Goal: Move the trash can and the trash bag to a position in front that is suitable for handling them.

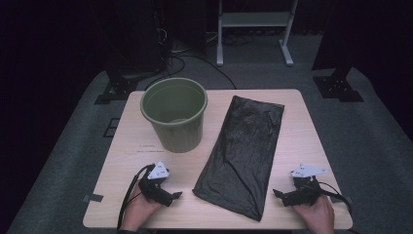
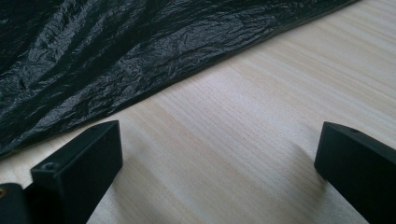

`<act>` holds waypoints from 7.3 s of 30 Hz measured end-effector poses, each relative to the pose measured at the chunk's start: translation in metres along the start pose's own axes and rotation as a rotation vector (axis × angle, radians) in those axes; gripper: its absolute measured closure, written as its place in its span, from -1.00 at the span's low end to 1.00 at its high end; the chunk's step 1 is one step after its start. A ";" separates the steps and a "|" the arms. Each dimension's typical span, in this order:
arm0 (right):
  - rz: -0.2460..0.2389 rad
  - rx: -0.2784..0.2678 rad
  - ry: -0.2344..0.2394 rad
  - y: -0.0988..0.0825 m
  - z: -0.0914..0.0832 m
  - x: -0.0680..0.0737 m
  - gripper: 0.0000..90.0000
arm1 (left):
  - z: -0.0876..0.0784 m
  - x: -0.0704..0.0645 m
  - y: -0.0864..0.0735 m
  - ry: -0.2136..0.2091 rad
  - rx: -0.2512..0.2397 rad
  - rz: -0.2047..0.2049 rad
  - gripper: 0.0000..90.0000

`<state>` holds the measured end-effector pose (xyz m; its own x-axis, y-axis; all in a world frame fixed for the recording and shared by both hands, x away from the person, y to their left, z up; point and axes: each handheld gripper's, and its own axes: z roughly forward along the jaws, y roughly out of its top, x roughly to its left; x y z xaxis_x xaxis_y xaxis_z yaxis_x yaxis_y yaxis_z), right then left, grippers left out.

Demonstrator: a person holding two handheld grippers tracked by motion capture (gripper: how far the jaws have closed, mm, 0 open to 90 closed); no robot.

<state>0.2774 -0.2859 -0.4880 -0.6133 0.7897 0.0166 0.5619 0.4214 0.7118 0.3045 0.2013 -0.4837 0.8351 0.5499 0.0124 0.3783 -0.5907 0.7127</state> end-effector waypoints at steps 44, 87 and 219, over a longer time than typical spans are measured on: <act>-0.122 0.011 0.062 0.058 0.026 0.034 -0.68 | 0.000 0.001 0.000 0.009 0.002 -0.012 -1.00; -0.111 0.031 0.111 0.051 0.020 0.030 1.00 | 0.000 0.002 0.000 0.009 0.001 -0.011 -1.00; -0.104 -0.029 0.098 0.038 0.036 0.006 -0.75 | -0.045 0.015 0.017 0.018 -0.058 -0.081 -1.00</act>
<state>0.3150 -0.2486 -0.4863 -0.7194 0.6946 0.0096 0.4774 0.4843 0.7332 0.3056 0.2257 -0.4397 0.7953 0.6052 -0.0342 0.4200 -0.5095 0.7510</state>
